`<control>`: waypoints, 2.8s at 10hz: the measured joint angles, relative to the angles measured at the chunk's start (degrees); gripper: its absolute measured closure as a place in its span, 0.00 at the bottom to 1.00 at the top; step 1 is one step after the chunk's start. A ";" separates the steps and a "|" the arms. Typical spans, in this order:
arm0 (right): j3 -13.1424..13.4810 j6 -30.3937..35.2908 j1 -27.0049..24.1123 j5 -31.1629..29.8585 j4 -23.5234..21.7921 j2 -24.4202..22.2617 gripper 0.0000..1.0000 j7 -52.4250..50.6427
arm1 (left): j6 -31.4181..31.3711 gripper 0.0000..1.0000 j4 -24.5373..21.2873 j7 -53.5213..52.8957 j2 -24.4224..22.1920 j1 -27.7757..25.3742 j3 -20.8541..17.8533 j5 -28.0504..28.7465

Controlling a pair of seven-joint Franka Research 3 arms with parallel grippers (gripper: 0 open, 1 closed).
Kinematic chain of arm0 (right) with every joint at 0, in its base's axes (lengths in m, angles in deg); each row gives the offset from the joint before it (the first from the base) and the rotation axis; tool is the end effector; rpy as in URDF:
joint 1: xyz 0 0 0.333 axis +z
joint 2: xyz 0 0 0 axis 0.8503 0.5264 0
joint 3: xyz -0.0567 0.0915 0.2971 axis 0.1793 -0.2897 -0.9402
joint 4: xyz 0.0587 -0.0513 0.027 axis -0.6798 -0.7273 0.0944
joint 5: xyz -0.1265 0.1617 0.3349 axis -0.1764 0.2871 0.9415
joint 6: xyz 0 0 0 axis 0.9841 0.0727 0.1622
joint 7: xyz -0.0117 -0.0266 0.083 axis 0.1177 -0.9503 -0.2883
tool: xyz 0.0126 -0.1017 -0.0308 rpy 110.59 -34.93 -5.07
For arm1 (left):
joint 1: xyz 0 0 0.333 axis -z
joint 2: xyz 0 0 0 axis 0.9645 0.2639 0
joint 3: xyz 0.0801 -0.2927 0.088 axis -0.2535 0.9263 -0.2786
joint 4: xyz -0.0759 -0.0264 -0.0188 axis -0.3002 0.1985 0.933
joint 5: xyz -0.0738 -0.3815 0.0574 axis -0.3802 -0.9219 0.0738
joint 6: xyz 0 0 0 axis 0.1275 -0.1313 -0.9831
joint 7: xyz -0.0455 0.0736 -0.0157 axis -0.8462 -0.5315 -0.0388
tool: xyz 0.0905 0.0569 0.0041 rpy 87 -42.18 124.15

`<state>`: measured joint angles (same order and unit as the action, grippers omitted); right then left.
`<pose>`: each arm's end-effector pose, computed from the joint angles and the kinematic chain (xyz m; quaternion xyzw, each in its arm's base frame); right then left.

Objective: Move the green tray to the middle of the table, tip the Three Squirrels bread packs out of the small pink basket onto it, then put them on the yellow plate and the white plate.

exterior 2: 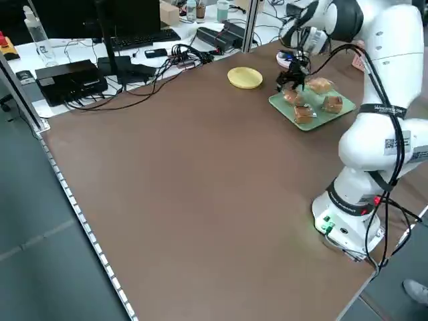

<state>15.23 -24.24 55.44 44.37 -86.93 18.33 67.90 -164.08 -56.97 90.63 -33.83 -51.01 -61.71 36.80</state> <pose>0.5267 -0.0192 0.6478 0.9969 -0.0601 -0.0498 0.0073 0.5441 -0.3909 0.1984 -0.9872 0.1250 -0.0149 0.0980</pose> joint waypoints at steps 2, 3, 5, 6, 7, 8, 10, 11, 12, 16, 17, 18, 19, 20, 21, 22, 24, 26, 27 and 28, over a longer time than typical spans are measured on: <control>0.33 -0.03 -0.67 0.00 0.00 -0.03 0.03 0.01 | -0.02 0.00 0.23 -6.85 0.02 -6.29 -0.06 0.00; 0.30 -0.08 -0.67 0.01 0.00 -0.03 0.03 0.01 | -0.02 0.00 0.34 -8.44 0.03 -8.22 -0.03 0.00; 0.18 -0.09 -0.66 0.01 -0.02 -0.03 0.03 0.02 | 0.01 0.00 0.41 -8.18 0.04 -7.84 0.22 0.00; 0.16 -0.09 -0.66 0.01 -0.02 -0.03 0.03 0.02 | 0.02 0.00 0.74 -7.50 0.03 -7.27 0.26 0.00; 0.11 0.05 -0.65 0.01 -0.03 -0.03 0.03 0.02 | 0.24 0.00 1.42 -7.27 0.00 -7.06 0.28 0.00; 0.08 0.23 -0.65 0.01 -0.07 -0.03 0.03 0.02 | 1.28 0.00 2.59 -6.59 -0.23 -7.08 0.53 -0.37; 0.04 0.29 -0.64 0.02 -0.14 -0.02 0.03 0.02 | 4.25 0.00 3.88 -2.28 -2.66 -6.20 3.34 -1.30; -0.04 0.29 -0.60 0.02 -0.14 -0.02 0.03 0.02 | 7.11 0.00 3.64 0.29 -3.98 -3.90 4.97 -1.44; -0.10 0.29 -0.56 0.02 -0.15 -0.02 0.03 0.02 | 9.38 0.00 2.88 2.61 -4.62 -0.43 5.81 -1.46; -0.25 0.30 -0.52 0.03 -0.20 -0.01 0.03 0.02 | 10.39 0.00 -6.95 4.44 -4.10 7.76 6.01 -2.75; -0.30 0.30 -0.50 0.04 -0.20 -0.01 0.03 0.02 | 10.35 0.00 -8.37 4.44 -4.01 8.05 6.16 -2.91; -0.39 0.30 -0.40 0.05 -0.20 -0.02 0.03 0.02 | 10.37 0.00 -8.95 4.42 -3.95 8.25 6.43 -3.42; -0.54 0.31 -0.24 0.06 -0.20 -0.02 0.03 0.02 | 10.39 0.00 -9.06 4.35 -3.94 8.63 6.67 -4.11; -0.67 0.31 -0.19 0.06 -0.20 -0.02 0.03 0.02 | 10.39 0.00 -8.90 4.35 -3.94 9.24 6.81 -4.79; -0.70 0.32 -0.19 0.06 -0.20 -0.02 0.03 0.02 | 10.33 0.00 -8.16 4.37 -3.94 9.66 6.86 -5.12; -0.69 0.32 -0.19 0.06 -0.20 -0.02 0.03 0.02 | 10.33 0.00 -6.79 4.37 -3.95 9.73 6.87 -5.69; -0.70 0.52 -0.19 0.06 -0.20 -0.02 0.03 0.02 | 10.33 0.00 -3.96 4.37 -3.96 9.71 6.86 -6.80; -0.69 0.87 -0.19 0.06 -0.20 -0.02 0.03 0.02 | 10.39 0.00 -2.97 4.56 -3.96 9.41 6.73 -6.93; -0.68 0.93 -0.19 0.06 -0.20 -0.02 0.03 0.02 | 11.33 0.00 -2.50 4.58 -4.17 8.67 6.44 -6.93; -0.66 0.98 -0.20 0.06 -0.21 -0.02 0.03 0.02 | 13.44 0.00 -1.60 4.28 -5.56 6.69 6.17 -6.93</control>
<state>14.57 -23.27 55.25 44.44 -87.13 18.31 67.92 -150.63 -58.57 94.91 -39.40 -44.33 -55.54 29.87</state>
